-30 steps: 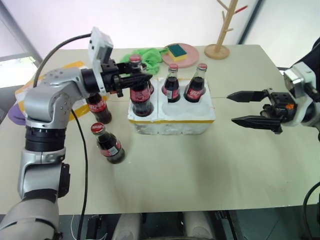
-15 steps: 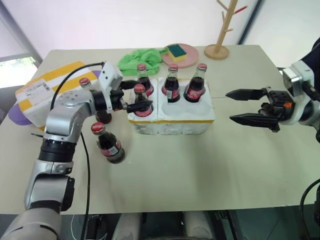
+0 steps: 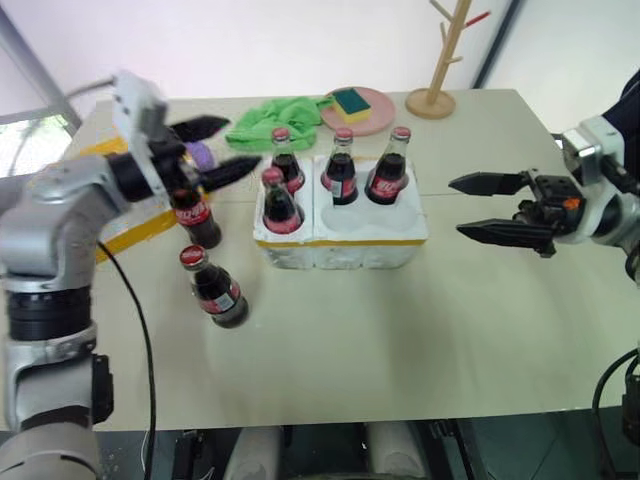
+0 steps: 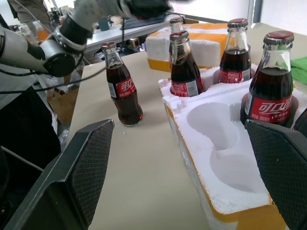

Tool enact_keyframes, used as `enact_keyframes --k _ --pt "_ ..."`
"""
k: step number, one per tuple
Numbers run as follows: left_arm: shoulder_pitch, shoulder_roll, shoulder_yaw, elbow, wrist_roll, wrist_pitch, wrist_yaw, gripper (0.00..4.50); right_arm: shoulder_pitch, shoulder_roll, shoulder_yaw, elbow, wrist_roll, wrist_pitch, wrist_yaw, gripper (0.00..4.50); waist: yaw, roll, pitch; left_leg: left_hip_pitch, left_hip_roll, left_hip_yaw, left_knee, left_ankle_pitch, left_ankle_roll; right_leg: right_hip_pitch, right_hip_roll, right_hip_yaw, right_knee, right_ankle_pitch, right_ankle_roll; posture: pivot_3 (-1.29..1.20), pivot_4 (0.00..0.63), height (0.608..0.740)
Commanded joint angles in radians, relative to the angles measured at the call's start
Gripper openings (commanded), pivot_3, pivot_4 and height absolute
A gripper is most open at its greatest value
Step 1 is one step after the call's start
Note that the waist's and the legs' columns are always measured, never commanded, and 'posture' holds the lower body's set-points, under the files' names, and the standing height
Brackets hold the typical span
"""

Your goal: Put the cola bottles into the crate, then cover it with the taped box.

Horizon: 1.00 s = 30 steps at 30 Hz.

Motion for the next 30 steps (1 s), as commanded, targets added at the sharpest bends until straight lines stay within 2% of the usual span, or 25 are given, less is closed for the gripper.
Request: enact_keyframes --k 1,6,9,12,16,21,26,30 --pt "0.029 0.061 0.133 -0.124 -0.132 0.106 0.035 4.47 -0.035 0.002 -0.008 0.011 -0.005 -0.02 0.019 4.5 0.001 0.0 0.0 0.0 0.0 0.0 0.0 0.0 0.0 0.0 0.0 0.0 0.0 0.0 0.0 0.0 0.15 0.74" --pt "0.143 0.158 0.388 -0.294 -0.403 0.297 0.119 4.47 -0.05 0.004 0.007 0.042 -0.024 -0.028 0.042 4.5 0.0 0.0 0.0 0.0 0.0 0.0 0.0 0.0 0.0 0.0 0.0 0.0 0.0 0.0 0.0 0.0 0.15 0.74" --pt "0.242 0.198 0.497 -0.368 -0.497 0.339 0.151 4.47 -0.062 0.001 0.013 0.063 -0.031 -0.028 0.053 4.5 0.001 0.0 0.0 0.001 0.0 0.0 0.0 0.0 0.0 0.001 0.0 0.0 0.0 0.0 0.0 0.0 0.15 0.74" --pt "0.371 0.196 0.607 -0.444 -0.569 0.362 0.217 4.47 -0.073 -0.01 0.03 0.092 -0.044 -0.015 0.074 4.5 0.001 0.0 0.0 0.002 0.0 0.0 0.0 0.0 0.0 0.002 0.0 0.0 0.0 0.0 -0.001 0.0 0.15 0.74" --pt "0.595 0.172 0.716 -0.577 -0.621 0.348 0.215 4.47 -0.086 -0.004 0.034 0.115 -0.073 -0.056 0.086 4.5 0.001 0.0 0.0 0.004 0.001 0.001 0.0 0.0 0.0 0.003 0.0 0.001 -0.001 0.0 -0.003 0.0 0.15 0.74" --pt "0.858 0.068 0.726 -0.709 -0.49 0.227 0.18 4.47 -0.106 0.0 0.044 0.132 -0.099 -0.077 0.098 4.5 0.002 0.001 -0.001 0.004 0.001 0.004 -0.001 0.0 0.0 0.003 0.0 0.003 -0.002 -0.001 -0.007 0.0 0.15 0.74" --pt "1.03 -0.022 0.633 -0.748 -0.339 0.081 0.139 4.47 -0.115 -0.001 0.042 0.139 -0.113 -0.081 0.104 4.5 0.005 0.002 -0.001 0.005 0.002 0.007 0.0 0.0 0.0 0.004 0.0 0.005 -0.004 0.0 -0.009 0.0 0.15 0.74" --pt "1.1 -0.059 0.535 -0.746 -0.196 -0.042 0.124 4.47 -0.113 -0.009 0.036 0.133 -0.112 -0.07 0.106 4.5 0.011 0.001 -0.001 0.005 0.002 0.009 0.0 0.0 0.0 0.004 0.0 0.007 -0.004 0.0 -0.009 0.0 0.15 0.74"
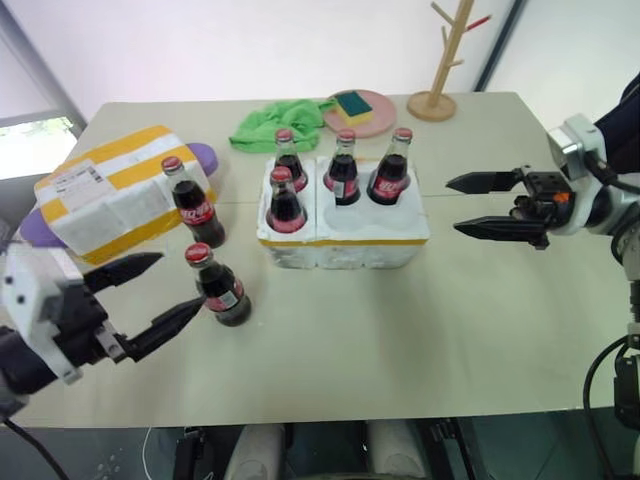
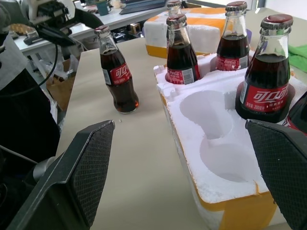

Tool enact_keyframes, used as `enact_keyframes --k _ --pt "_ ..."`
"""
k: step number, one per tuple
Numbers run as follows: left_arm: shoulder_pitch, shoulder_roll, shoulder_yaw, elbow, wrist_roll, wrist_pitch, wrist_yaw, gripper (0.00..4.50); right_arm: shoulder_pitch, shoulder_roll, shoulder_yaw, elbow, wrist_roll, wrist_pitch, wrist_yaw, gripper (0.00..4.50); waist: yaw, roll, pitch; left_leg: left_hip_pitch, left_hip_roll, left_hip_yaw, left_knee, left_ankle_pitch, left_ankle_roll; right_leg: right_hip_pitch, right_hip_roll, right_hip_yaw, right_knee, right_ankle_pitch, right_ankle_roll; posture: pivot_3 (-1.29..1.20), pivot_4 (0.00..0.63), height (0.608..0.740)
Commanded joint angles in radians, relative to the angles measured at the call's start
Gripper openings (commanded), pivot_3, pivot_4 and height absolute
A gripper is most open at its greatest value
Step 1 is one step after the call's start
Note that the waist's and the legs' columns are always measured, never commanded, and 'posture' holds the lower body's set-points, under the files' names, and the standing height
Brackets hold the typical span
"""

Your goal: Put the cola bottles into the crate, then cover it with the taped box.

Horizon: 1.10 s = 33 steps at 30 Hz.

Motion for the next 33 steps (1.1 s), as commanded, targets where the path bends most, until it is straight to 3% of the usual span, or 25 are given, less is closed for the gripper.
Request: enact_keyframes --k 1,18,33 --pt "0.026 -0.021 -0.079 -0.014 0.128 -0.128 -0.011 4.47 -0.023 -0.019 -0.027 -0.012 0.008 0.001 0.009 4.5 0.004 0.0 0.0 0.0 0.0 0.0 0.0 0.0 0.0 0.0 0.0 0.0 0.0 0.0 0.0 0.0 0.15 0.74" --pt "-0.035 -0.182 -0.455 0.192 0.443 -0.395 0.107 4.47 0.01 -0.044 -0.06 -0.088 0.051 0.057 0.029 4.5 0.021 0.0 0.0 -0.001 0.0 0.002 -0.001 0.0 0.0 -0.001 0.0 0.001 -0.001 0.0 0.0 0.0 0.15 0.74" --pt "-0.059 -0.19 -0.536 0.232 0.478 -0.431 0.115 4.47 0.008 -0.044 -0.057 -0.098 0.061 0.07 0.02 4.5 0.02 0.0 0.0 -0.001 0.0 0.002 -0.001 0.0 0.0 -0.001 0.0 0.001 -0.001 0.0 0.001 0.0 0.15 0.74"
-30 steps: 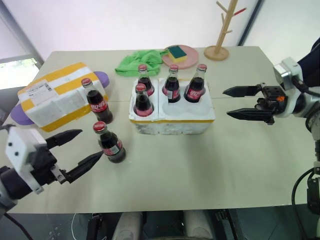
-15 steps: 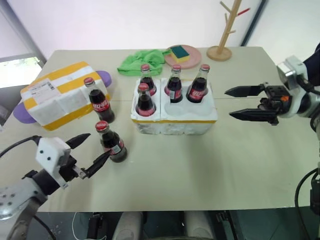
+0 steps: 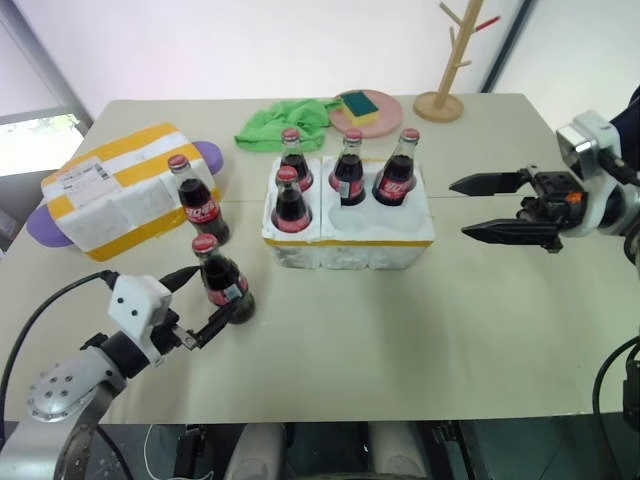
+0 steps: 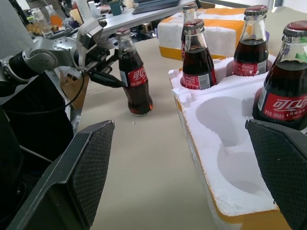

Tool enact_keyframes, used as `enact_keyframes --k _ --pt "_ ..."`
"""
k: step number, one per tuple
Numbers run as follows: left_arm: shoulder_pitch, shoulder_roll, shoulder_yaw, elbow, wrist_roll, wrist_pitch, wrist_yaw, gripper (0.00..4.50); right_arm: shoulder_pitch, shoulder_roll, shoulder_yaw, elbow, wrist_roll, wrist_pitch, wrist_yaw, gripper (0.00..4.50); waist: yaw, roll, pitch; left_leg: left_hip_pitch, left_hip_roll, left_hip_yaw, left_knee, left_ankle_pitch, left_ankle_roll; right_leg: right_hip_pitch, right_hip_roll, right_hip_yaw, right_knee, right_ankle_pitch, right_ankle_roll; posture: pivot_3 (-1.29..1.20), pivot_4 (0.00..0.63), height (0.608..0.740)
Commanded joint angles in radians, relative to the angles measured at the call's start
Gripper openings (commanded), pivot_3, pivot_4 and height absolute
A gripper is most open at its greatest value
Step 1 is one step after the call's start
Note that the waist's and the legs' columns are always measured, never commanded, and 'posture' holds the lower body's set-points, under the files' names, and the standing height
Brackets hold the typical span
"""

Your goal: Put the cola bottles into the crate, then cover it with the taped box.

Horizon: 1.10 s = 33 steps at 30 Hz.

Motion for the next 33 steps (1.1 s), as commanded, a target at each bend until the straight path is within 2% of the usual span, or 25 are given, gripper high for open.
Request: enact_keyframes --k 1,17,18,20,21,25,30,33 --pt "-0.001 0.0 0.004 -0.008 -0.001 -0.019 0.008 4.47 -0.011 -0.012 -0.033 -0.03 0.021 -0.001 0.0 4.5 -0.001 0.0 0.0 0.0 0.0 0.0 0.0 0.0 0.0 0.0 0.0 0.0 0.0 0.0 0.0 0.0 0.15 0.74" --pt "-0.151 -0.013 -0.135 0.08 -0.009 -0.014 -0.001 4.47 -0.014 0.0 -0.027 -0.029 0.024 -0.001 -0.002 4.5 -0.002 0.0 0.0 0.0 0.0 0.0 -0.001 0.0 0.0 -0.001 0.0 0.0 0.0 0.0 0.0 0.0 0.15 0.74" --pt "-0.151 -0.012 -0.137 0.079 -0.016 -0.01 -0.005 3.95 -0.011 -0.001 -0.029 -0.03 0.024 0.0 -0.004 4.5 -0.001 0.0 0.0 -0.001 0.0 0.0 -0.001 0.0 0.0 -0.001 0.0 0.0 0.0 0.0 0.0 0.0 0.15 0.74" --pt "-0.15 -0.008 -0.131 0.072 -0.027 0.002 -0.006 3.25 -0.003 -0.002 -0.033 -0.035 0.026 0.001 -0.008 4.5 0.0 0.0 0.0 -0.001 0.0 0.0 -0.001 0.0 0.0 -0.001 0.0 0.0 0.0 0.0 0.0 0.0 0.15 0.74" --pt "-0.148 -0.004 -0.123 0.069 -0.036 0.007 -0.009 2.71 0.002 -0.002 -0.035 -0.038 0.027 0.001 -0.009 4.5 0.0 0.0 0.0 -0.001 0.0 0.0 -0.001 0.0 0.0 -0.001 0.0 0.0 0.0 0.0 0.0 0.0 0.15 0.74" --pt "-0.164 0.022 -0.098 0.06 -0.064 0.033 -0.014 2.74 0.012 -0.004 -0.039 -0.046 0.029 0.001 -0.014 4.5 0.0 0.0 0.0 -0.001 0.0 0.0 -0.001 0.0 0.0 -0.001 0.0 0.0 -0.001 0.0 0.0 0.0 0.15 0.74" --pt "-0.261 0.088 -0.053 0.03 -0.178 0.121 -0.031 2.74 0.013 -0.001 -0.039 -0.047 0.03 0.0 -0.018 4.5 0.0 -0.001 0.001 -0.002 0.0 0.0 -0.001 0.0 0.0 -0.003 0.0 0.0 0.0 0.0 0.0 0.0 0.15 0.74" --pt "-0.45 0.186 -0.011 0.041 -0.356 0.243 -0.06 2.74 0.022 0.007 -0.04 -0.049 0.029 -0.005 -0.024 4.5 0.005 -0.002 0.001 -0.004 0.0 -0.002 0.0 0.0 0.0 -0.003 0.0 -0.001 0.0 0.0 0.001 0.0 0.15 0.74"
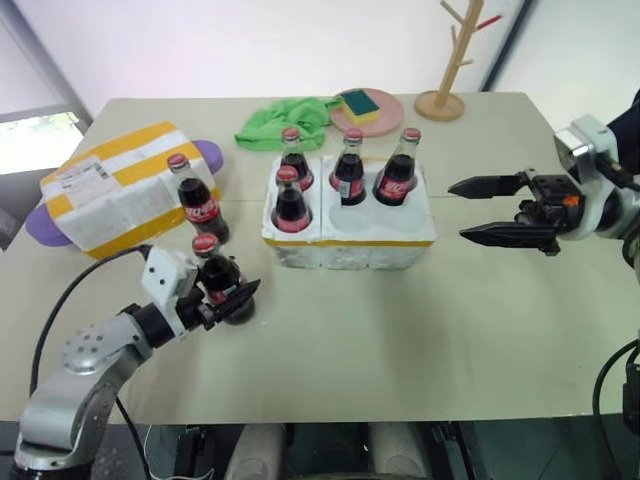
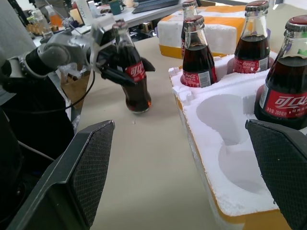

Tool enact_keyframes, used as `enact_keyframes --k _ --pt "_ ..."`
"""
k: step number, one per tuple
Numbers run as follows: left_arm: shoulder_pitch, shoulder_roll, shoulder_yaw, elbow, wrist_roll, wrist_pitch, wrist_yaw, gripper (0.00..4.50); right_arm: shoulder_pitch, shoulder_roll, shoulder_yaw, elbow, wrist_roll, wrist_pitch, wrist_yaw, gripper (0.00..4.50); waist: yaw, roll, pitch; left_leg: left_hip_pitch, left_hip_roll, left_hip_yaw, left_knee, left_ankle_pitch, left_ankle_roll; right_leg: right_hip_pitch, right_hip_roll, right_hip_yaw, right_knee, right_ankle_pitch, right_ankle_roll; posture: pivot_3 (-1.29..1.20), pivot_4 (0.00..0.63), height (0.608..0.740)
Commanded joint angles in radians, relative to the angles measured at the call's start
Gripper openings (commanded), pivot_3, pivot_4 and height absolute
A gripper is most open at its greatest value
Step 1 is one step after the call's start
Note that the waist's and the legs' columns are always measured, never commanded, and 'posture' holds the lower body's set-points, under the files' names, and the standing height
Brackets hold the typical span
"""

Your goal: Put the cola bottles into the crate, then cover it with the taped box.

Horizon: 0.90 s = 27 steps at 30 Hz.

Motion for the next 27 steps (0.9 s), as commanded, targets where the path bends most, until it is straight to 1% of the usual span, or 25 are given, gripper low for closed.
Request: enact_keyframes --k 1,3,4,7,9,10,13,15,20,23,27 --pt "-0.234 0.101 0.094 -0.044 -0.243 0.115 -0.033 2.74 0.006 0.007 -0.035 -0.033 0.024 -0.01 -0.01 4.5 0.003 -0.001 0.001 -0.001 0.0 -0.001 0.001 0.0 0.0 0.0 0.0 -0.001 0.0 0.0 0.0 0.0 0.15 0.74" --pt "-0.382 0.134 0.077 -0.014 -0.347 0.191 -0.031 2.74 0.021 0.015 -0.042 -0.042 0.028 -0.01 -0.02 4.5 0.003 -0.001 0.001 -0.002 0.0 -0.003 0.002 0.0 0.0 0.0 0.0 -0.003 0.0 0.002 0.003 0.0 0.15 0.74" --pt "-0.448 0.136 0.059 0.005 -0.368 0.215 -0.022 2.74 0.028 0.019 -0.045 -0.048 0.03 -0.01 -0.024 4.5 0.0 -0.001 0.001 -0.002 0.0 -0.003 0.002 0.0 0.0 0.001 0.0 -0.003 0.0 0.002 0.004 0.0 0.15 0.74" --pt "-0.657 0.091 -0.006 0.098 -0.409 0.28 0.035 2.74 0.054 0.029 -0.055 -0.071 0.038 -0.01 -0.039 4.5 -0.002 -0.001 0.001 -0.002 -0.001 -0.002 0.001 0.0 0.0 0.002 -0.001 -0.002 -0.001 0.003 0.007 0.0 0.15 0.74" --pt "-0.751 0.058 -0.038 0.154 -0.423 0.312 0.051 2.74 0.067 0.034 -0.062 -0.084 0.043 -0.015 -0.05 4.5 -0.005 -0.001 0.001 -0.002 -0.001 -0.003 0.0 0.0 0.0 0.001 0.0 -0.002 0.0 0.003 0.008 0.0 0.15 0.74" --pt "-0.786 0.045 -0.056 0.178 -0.408 0.314 0.043 2.74 0.069 0.037 -0.067 -0.088 0.044 -0.015 -0.059 4.5 -0.007 -0.001 0.001 -0.002 -0.001 -0.003 -0.001 0.0 0.0 0.0 0.0 -0.002 0.0 0.003 0.008 0.0 0.15 0.74" --pt "-0.871 0.006 -0.122 0.266 -0.322 0.277 0.008 2.74 0.08 0.032 -0.081 -0.102 0.054 -0.01 -0.069 4.5 -0.01 -0.001 0.001 -0.002 0.0 -0.003 -0.001 0.0 0.0 0.0 0.001 -0.002 0.001 0.003 0.008 0.0 0.15 0.74" --pt "-0.9 -0.014 -0.139 0.305 -0.291 0.265 -0.003 2.74 0.085 0.029 -0.085 -0.107 0.059 -0.009 -0.072 4.5 -0.009 -0.001 0.001 -0.002 0.0 -0.003 -0.001 0.0 0.0 0.0 0.001 -0.002 0.001 0.003 0.008 0.0 0.15 0.74" --pt "-0.986 -0.124 -0.246 0.453 -0.138 0.16 -0.063 2.74 0.107 0.03 -0.101 -0.125 0.067 -0.01 -0.093 4.5 0.0 -0.001 0.001 -0.002 -0.001 -0.002 0.0 0.0 0.0 0.0 0.001 -0.002 0.0 0.003 0.008 0.0 0.15 0.74" --pt "-1.015 -0.18 -0.274 0.521 -0.08 0.124 -0.089 2.74 0.12 0.034 -0.106 -0.141 0.072 -0.01 -0.105 4.5 -0.001 -0.001 0.001 -0.002 -0.001 -0.002 0.0 0.0 0.0 0.0 0.001 -0.002 -0.001 0.003 0.008 0.0 0.15 0.74" --pt "-1.036 -0.218 -0.278 0.541 -0.043 0.109 -0.12 2.74 0.133 0.036 -0.11 -0.155 0.08 -0.01 -0.123 4.5 -0.008 -0.001 0.001 -0.002 -0.001 -0.002 -0.001 0.0 0.0 -0.001 0.001 -0.002 0.0 0.003 0.009 0.0 0.15 0.74"
